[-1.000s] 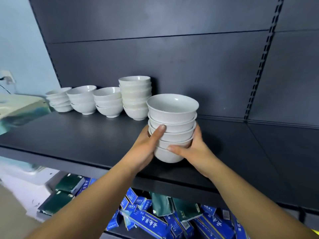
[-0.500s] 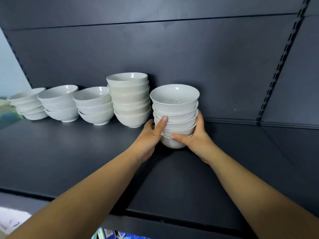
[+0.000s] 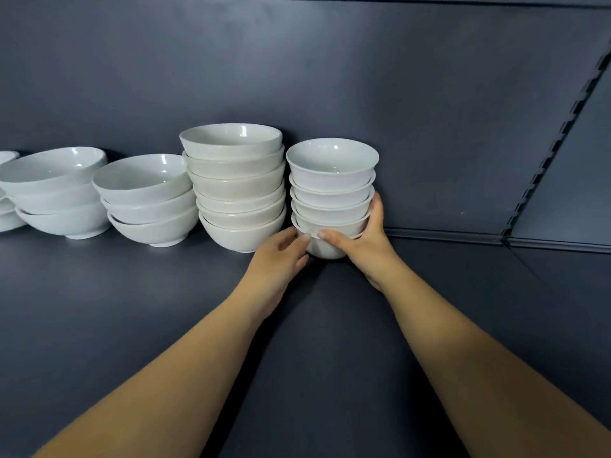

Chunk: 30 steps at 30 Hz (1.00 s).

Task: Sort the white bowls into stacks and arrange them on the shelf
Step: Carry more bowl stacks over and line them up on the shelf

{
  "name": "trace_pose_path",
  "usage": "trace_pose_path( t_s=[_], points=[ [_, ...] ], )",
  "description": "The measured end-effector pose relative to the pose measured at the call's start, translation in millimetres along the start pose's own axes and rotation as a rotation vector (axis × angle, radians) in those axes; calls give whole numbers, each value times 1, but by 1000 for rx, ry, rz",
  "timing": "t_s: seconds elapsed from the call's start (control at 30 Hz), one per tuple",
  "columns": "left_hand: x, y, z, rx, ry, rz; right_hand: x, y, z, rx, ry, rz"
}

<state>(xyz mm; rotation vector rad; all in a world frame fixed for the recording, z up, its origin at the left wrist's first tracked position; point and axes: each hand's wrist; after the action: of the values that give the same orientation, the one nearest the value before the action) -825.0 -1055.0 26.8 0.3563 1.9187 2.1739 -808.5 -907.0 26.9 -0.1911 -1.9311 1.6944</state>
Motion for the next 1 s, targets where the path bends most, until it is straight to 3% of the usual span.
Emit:
trace_pose_path(
  t_s=[0.53, 0.8, 0.93, 1.0],
  points=[
    [-4, 6, 2, 94, 138, -21, 7, 12, 7, -35, 57, -68],
    [-64, 11, -4, 462, 207, 128, -40, -10, -13, -171, 170, 88],
    [-133, 4, -19, 727, 236, 274, -103, -35, -42, -328, 161, 29],
    [-172, -6, -27, 760, 285, 379, -146, -46, -53, -445, 148, -103]
  ],
)
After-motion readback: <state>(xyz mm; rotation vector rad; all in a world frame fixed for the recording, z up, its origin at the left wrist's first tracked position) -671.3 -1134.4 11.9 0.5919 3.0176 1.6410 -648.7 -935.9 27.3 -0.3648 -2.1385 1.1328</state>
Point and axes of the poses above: each hand's wrist, its own x-axis towards the middle knuckle, its own z-axis out of the palm, y = z × x, and after that the axes turned 9 degrees about y, right-handed
